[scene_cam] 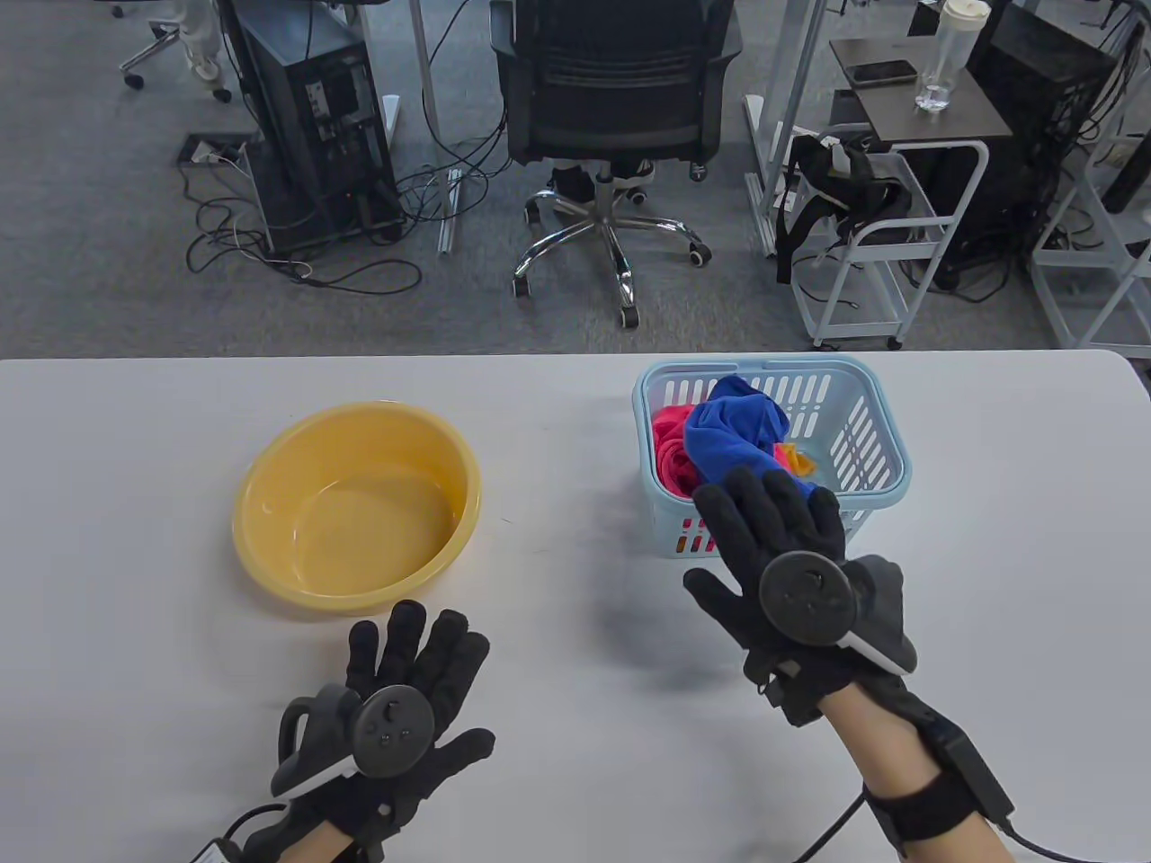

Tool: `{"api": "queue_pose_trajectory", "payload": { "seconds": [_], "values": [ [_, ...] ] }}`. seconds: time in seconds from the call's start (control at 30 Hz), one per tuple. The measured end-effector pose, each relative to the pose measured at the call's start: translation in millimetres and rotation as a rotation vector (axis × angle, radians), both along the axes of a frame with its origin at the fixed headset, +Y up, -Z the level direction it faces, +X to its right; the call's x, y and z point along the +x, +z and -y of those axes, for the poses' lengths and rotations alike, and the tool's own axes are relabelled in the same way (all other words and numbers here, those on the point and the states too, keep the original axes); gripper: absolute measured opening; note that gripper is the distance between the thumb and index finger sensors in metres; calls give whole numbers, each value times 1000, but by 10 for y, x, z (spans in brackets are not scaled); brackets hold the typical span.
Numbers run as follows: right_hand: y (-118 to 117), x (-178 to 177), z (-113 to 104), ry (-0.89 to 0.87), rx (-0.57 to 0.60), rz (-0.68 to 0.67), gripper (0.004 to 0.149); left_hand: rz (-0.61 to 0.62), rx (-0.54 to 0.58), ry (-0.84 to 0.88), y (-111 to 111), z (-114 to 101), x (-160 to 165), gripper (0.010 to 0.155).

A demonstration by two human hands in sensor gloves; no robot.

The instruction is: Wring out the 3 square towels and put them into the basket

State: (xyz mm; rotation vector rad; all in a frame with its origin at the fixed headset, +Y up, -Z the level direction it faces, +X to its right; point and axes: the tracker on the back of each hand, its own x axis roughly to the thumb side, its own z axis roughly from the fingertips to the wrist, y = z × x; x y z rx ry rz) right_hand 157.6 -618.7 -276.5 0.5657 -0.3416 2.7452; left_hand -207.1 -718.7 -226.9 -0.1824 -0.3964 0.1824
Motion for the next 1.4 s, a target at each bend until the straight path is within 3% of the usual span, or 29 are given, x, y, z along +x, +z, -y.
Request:
{"api": "queue_pose_trajectory", "payload": {
  "seconds": [0.17, 0.4, 0.43, 0.5, 0.67, 1.4],
  "values": [
    [355, -232, 231, 85, 82, -98, 77, 3, 2, -4, 13, -2, 10, 88],
    [601, -490, 762, 85, 66, -223, 81, 7, 22, 0, 39, -32, 2, 88],
    [603, -516, 820, 82, 5, -250, 83, 6, 18, -14, 33, -14, 7, 88],
    [603, -534, 858, 50, -37, -272, 82, 4, 8, -27, 23, 10, 14, 89],
    [577, -532, 856, 32, 6, -257, 81, -11, -2, -28, -2, 27, 6, 89],
    [564, -556, 866, 26, -37, -270, 80, 6, -15, -56, 29, 43, 76, 88]
  ]
}}
